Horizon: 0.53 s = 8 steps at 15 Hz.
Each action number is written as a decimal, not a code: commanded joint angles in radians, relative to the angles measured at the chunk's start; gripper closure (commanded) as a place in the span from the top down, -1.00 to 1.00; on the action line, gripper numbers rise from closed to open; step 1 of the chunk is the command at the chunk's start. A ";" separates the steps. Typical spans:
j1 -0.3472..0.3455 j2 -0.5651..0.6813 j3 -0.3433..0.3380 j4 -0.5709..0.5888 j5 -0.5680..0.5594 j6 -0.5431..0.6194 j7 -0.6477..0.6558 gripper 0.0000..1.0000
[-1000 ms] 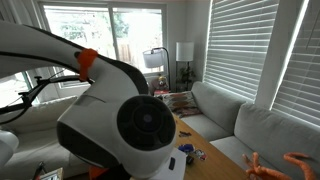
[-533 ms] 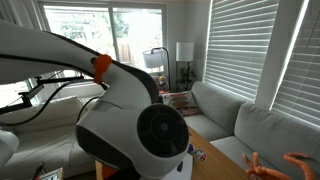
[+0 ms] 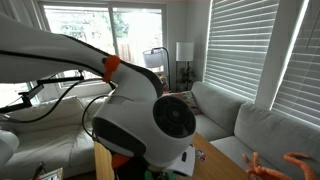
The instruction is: Open the green lunch box
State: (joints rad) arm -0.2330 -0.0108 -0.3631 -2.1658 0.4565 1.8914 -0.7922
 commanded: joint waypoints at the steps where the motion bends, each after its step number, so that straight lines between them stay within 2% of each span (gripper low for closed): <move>1: -0.020 0.022 0.029 0.030 -0.043 0.001 0.044 0.38; 4: -0.015 0.015 0.039 0.045 -0.075 0.002 0.076 0.20; 8: -0.007 0.001 0.061 0.055 -0.154 0.006 0.125 0.12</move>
State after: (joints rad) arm -0.2330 -0.0084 -0.3294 -2.1265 0.3682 1.8913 -0.7168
